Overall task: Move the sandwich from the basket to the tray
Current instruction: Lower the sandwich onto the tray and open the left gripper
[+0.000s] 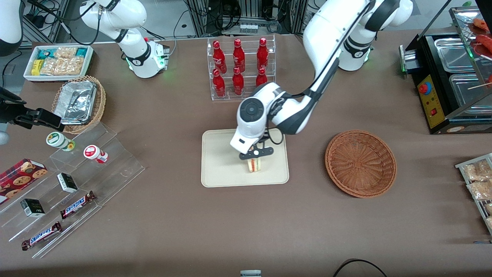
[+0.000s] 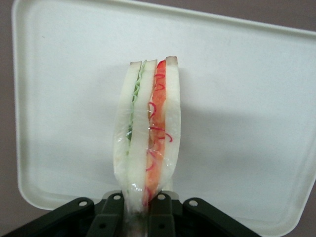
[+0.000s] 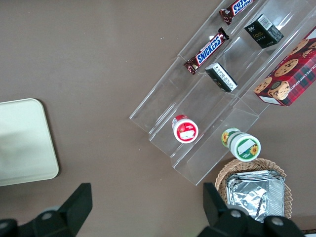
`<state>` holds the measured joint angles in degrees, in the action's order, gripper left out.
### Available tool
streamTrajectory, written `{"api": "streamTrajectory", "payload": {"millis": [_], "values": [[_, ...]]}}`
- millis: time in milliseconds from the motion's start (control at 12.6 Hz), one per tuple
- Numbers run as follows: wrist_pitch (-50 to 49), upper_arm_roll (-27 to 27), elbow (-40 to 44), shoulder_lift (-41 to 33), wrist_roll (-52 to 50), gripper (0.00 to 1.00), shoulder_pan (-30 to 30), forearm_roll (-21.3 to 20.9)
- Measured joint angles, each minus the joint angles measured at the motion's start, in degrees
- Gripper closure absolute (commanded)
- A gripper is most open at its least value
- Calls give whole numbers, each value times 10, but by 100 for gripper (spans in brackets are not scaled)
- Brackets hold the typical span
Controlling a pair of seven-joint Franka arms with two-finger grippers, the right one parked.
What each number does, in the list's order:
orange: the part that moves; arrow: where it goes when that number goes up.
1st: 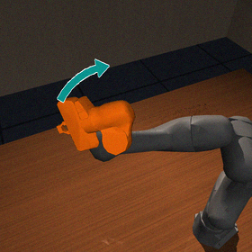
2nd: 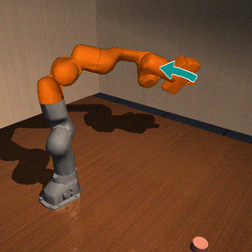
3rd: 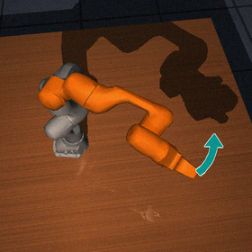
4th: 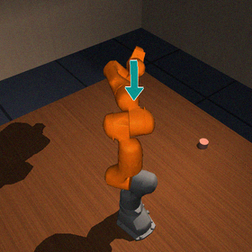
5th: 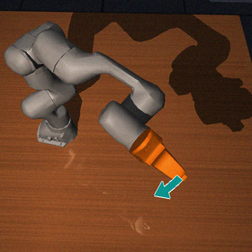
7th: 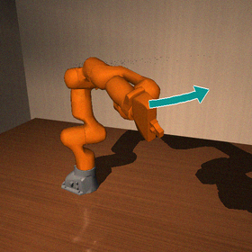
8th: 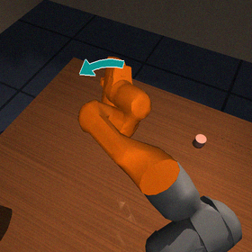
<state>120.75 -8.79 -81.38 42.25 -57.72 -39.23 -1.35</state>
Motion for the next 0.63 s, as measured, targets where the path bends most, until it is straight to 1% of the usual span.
{"api": "streamTrajectory", "payload": {"millis": [237, 633], "values": [[0, 1, 27, 24, -9, 100, -9, 0], [-1, 3, 29, 30, -29, 100, -11, 0]]}}
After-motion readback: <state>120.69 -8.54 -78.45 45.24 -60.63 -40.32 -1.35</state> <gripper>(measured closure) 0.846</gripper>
